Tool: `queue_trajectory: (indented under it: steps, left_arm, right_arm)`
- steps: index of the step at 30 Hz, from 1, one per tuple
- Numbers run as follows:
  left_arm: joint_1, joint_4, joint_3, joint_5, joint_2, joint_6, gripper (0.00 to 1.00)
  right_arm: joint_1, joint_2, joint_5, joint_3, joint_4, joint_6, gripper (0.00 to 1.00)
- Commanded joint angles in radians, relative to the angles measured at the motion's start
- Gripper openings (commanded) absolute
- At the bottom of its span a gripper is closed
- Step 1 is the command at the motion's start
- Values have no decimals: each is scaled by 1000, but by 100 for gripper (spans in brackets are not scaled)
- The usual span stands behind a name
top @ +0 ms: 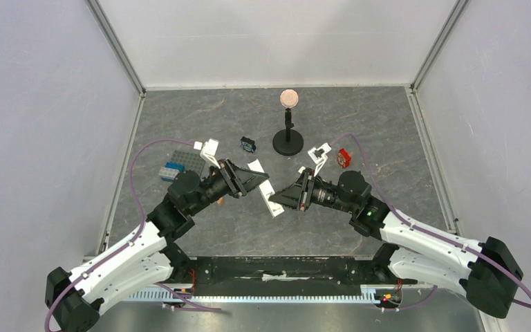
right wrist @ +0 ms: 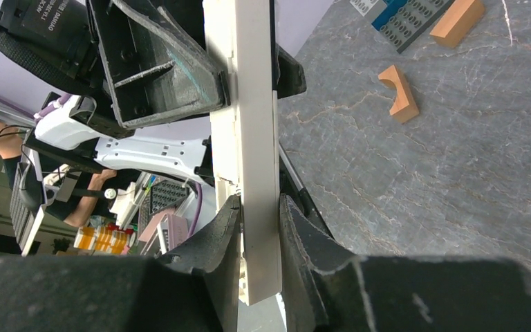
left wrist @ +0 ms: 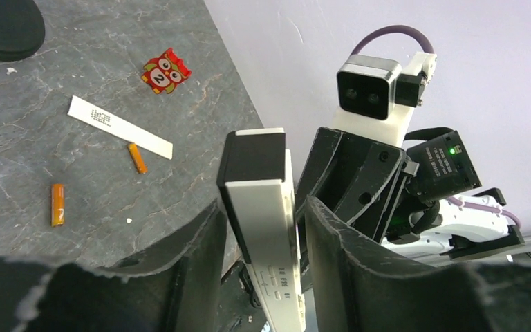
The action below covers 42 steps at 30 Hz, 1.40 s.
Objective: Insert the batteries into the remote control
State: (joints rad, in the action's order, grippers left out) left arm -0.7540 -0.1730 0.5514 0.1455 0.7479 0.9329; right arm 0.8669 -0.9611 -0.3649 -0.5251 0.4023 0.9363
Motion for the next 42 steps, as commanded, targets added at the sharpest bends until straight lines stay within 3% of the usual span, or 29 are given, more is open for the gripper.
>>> queue_trajectory:
  steps: [1, 4, 7, 11, 14, 17, 21, 25, 31, 42]
  left_arm:
    - [-1, -98, -26, 31, -4, 58, 47]
    - [-1, -97, -34, 33, -10, 51, 29]
    - [0, -85, -31, 33, -19, 19, 4]
    - [0, -57, -22, 30, -53, -78, 2]
    - [0, -16, -18, 21, -92, -166, 2]
    - [1, 26, -17, -9, -146, -229, 2]
    - [0, 137, 3, -99, -210, -293, 2]
    - [0, 260, 36, -179, -249, -345, 2]
    - [1, 351, 51, -267, -275, -375, 2]
    - [1, 324, -13, -286, -276, -366, 2]
  right_arm:
    - [3, -15, -3, -21, 70, 30, 0]
    - [3, -26, 3, -23, 59, 35, 1]
    - [3, -24, 11, -24, 39, 31, 17]
    - [2, 4, 25, -22, -7, 10, 44]
    - [3, 43, 25, -18, -41, -3, 60]
    - [1, 82, 41, -26, -97, -34, 69]
    - [1, 88, 177, -102, -324, -149, 69]
    - [1, 28, 314, -144, -466, -182, 62]
    - [14, -170, 491, -199, -537, -149, 46]
    - [88, -510, 837, -366, -649, -36, 46]
